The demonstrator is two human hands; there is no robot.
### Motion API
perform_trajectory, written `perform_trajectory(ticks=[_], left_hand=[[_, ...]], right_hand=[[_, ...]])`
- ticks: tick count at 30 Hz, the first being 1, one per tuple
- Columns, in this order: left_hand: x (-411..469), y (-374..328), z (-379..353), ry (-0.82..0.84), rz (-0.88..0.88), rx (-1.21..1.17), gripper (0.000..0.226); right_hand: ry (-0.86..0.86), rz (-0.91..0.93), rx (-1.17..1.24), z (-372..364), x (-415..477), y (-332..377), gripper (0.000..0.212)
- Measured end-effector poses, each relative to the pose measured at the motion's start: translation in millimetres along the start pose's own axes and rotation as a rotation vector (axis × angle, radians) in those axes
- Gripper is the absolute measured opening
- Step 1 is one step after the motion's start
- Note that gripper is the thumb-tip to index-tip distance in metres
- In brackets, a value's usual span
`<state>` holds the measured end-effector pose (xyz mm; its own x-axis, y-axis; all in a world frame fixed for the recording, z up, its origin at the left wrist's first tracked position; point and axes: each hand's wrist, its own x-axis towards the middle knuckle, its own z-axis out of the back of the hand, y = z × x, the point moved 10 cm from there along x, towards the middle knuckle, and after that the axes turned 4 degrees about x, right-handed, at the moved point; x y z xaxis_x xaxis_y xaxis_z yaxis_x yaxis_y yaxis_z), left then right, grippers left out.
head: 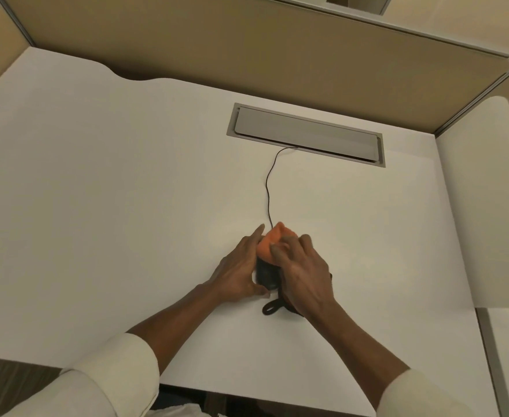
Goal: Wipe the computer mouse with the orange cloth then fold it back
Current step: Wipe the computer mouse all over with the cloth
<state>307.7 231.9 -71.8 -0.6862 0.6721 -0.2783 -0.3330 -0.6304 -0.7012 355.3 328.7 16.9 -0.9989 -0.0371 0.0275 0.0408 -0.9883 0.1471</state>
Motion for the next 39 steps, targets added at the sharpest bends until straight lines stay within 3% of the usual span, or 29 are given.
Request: perform_trajectory(ticks=[7, 13, 17, 19, 21, 23, 28, 32, 35, 39], left_hand=[[1, -5, 3, 0.016, -0.003, 0.004, 0.152], [2, -9, 3, 0.035, -0.012, 0.033, 0.146], [-1, -10, 4, 0.022, -0.028, 0.003, 0.133], [-2, -9, 4, 0.009, -0.038, 0.005, 0.133], [-1, -7, 3, 0.0, -0.039, 0.011, 0.137], [0, -6, 1, 0.0, -0.039, 0.019, 0.139], [4, 1, -5, 0.012, -0.025, 0.03, 0.145], [4, 2, -5, 0.012, -0.028, 0.04, 0.147], [4, 2, -4, 0.004, -0.03, 0.048, 0.144], [7, 4, -8, 0.007, -0.022, 0.075, 0.143]], right_hand=[[-0.051, 0.086, 0.065, -13, -14, 17, 0.046], [-0.072, 0.174, 0.076, -16, -44, 28, 0.039], [-0.087, 0.126, 0.073, -21, -68, 20, 0.058], [-0.084, 0.068, 0.104, -25, -79, 15, 0.082], [-0.028, 0.046, 0.093, -31, -87, 13, 0.092], [-0.007, 0.024, 0.082, -29, -92, 7, 0.087], [-0.031, -0.183, 0.167, -17, -93, -23, 0.048], [-0.142, -0.456, 0.383, -2, -75, -67, 0.057], [-0.144, -0.442, 0.383, 3, -36, -77, 0.058], [0.018, -0.29, 0.313, -10, 0, -65, 0.052]])
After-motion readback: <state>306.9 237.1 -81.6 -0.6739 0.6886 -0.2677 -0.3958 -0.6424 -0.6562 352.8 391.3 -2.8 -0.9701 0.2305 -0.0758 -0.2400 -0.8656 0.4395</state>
